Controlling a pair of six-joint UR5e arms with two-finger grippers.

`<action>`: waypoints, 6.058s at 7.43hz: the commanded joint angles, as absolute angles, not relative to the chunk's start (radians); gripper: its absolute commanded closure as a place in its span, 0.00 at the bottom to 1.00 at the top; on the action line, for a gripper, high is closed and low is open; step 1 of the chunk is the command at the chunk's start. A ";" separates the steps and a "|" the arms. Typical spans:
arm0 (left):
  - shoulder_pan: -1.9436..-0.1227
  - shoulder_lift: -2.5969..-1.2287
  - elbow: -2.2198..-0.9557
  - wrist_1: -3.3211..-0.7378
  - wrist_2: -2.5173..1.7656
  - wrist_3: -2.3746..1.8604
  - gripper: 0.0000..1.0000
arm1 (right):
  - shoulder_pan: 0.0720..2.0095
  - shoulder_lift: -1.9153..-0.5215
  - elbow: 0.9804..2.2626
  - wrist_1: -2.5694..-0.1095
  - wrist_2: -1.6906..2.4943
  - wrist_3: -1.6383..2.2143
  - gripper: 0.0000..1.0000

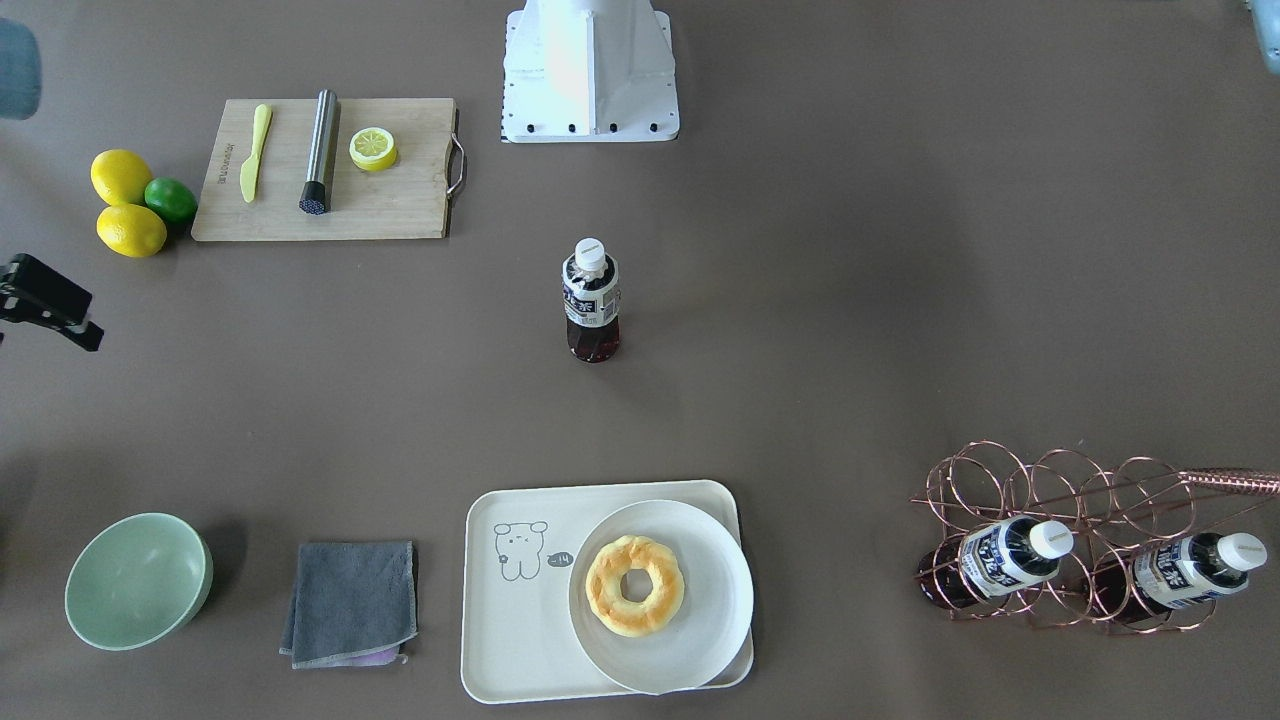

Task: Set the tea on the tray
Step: 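Reach the right gripper over the standing tea bottle and lower it, then close the right gripper on the bottle cap, then lift the bottle with the right gripper and lower it onto the tray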

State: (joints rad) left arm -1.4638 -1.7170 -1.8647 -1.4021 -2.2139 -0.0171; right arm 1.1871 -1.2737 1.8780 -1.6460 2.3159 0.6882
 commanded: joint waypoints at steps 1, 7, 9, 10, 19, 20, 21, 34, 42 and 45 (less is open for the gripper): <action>-1.566 -1.694 -1.798 -1.385 -2.220 0.144 0.03 | 0.949 -0.968 1.914 -1.864 2.185 0.952 0.00; -1.634 -1.666 -1.660 -1.396 -2.358 0.237 0.03 | 0.660 -0.724 1.927 -1.968 1.955 1.242 0.00; -1.634 -1.666 -1.649 -1.397 -2.362 0.238 0.03 | 0.603 -0.681 1.884 -1.965 1.901 1.282 0.00; -1.634 -1.667 -1.648 -1.397 -2.362 0.238 0.03 | 0.594 -0.652 1.840 -1.965 1.896 1.282 0.00; -1.634 -1.680 -1.629 -1.401 -2.361 0.238 0.03 | 0.538 -0.653 1.747 -1.887 1.810 1.264 0.06; -1.634 -1.680 -1.629 -1.401 -2.361 0.238 0.03 | 0.538 -0.657 1.723 -1.852 1.809 1.269 0.17; -1.634 -1.681 -1.628 -1.401 -2.361 0.238 0.03 | 0.541 -0.657 1.717 -1.845 1.809 1.266 0.30; -1.632 -1.733 -1.583 -1.402 -2.362 0.238 0.03 | 0.829 -0.551 1.630 -1.905 2.027 1.099 1.00; -1.629 -1.773 -1.559 -1.402 -2.361 0.232 0.03 | 0.962 -0.423 1.043 -1.519 2.062 0.896 1.00; -1.629 -1.786 -1.537 -1.404 -2.361 0.233 0.03 | 0.924 -0.431 1.034 -1.494 2.033 0.939 1.00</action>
State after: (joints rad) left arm -1.6291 -1.7783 -1.5492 -1.4021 -2.3608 0.2322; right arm 0.9443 -0.4275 1.0396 -1.5062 2.0531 0.9248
